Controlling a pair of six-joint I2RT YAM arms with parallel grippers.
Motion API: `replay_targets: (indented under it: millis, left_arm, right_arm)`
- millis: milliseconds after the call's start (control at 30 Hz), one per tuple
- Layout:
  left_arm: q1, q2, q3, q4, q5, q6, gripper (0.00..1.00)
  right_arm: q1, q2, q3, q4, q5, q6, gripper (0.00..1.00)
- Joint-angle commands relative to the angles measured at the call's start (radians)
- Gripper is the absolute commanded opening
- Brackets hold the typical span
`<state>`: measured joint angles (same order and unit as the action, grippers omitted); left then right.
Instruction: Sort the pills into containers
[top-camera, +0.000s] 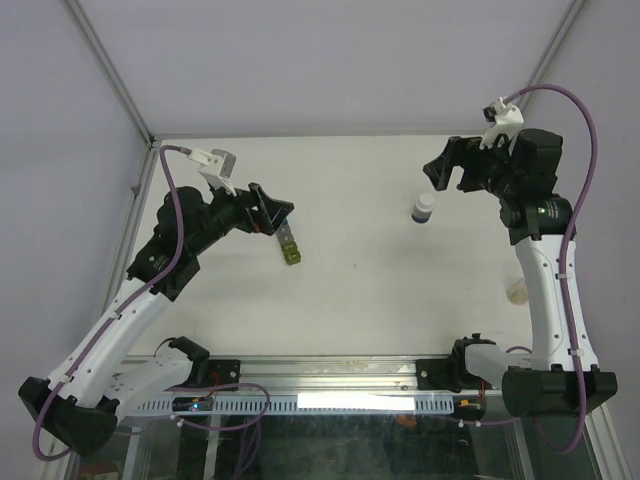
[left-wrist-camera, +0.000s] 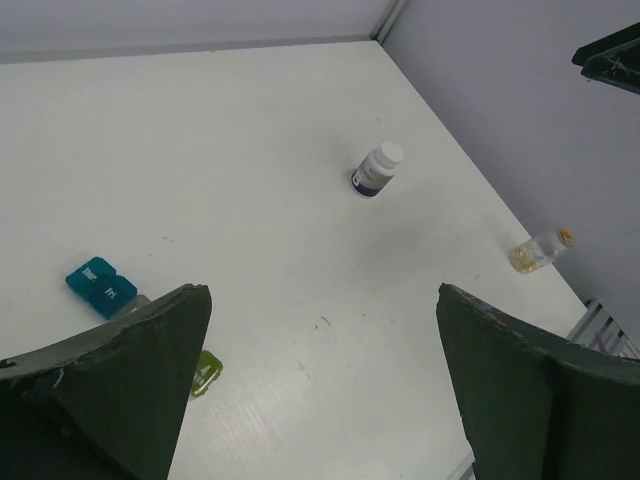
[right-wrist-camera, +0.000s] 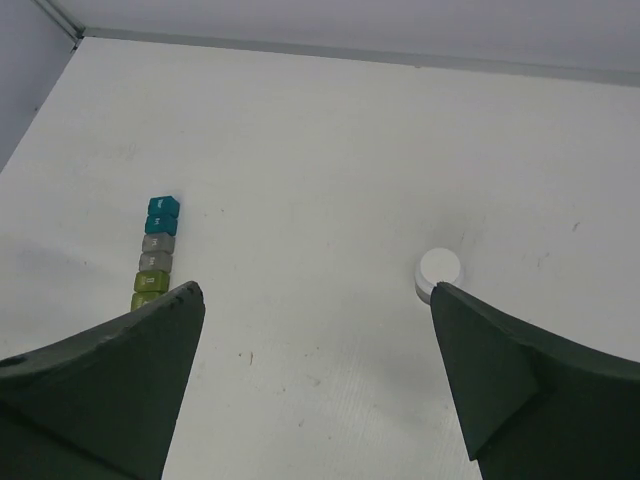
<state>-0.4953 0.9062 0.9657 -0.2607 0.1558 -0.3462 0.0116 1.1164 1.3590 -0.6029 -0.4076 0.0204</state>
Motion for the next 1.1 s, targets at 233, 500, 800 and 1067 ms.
replay_targets:
  millis: [233,500,800,1067]
  left_arm:
    - [0.017,-0.018,-0.073,0.144,-0.044,-0.094,0.99]
    - [0.02,-0.02,-0.167,0.196,-0.152,-0.201,0.99]
    - [-0.092,0.103,-0.192,0.114,-0.514,-0.253,0.99]
    - [-0.103,0.429,-0.07,-0.04,-0.681,-0.425,0.99]
  right_arm:
    - [-0.021,0.023,0.029,0.083,-0.05,0.032,1.0]
    - [-0.015,0.022,-0.093,0.174,-0.328,-0.081,1.0]
    - [0.154,0.026,-0.348,0.233,-0.452,-0.271,1.0]
    - [0.165,0.006,-0.431,0.315,-0.522,-0.201,1.0]
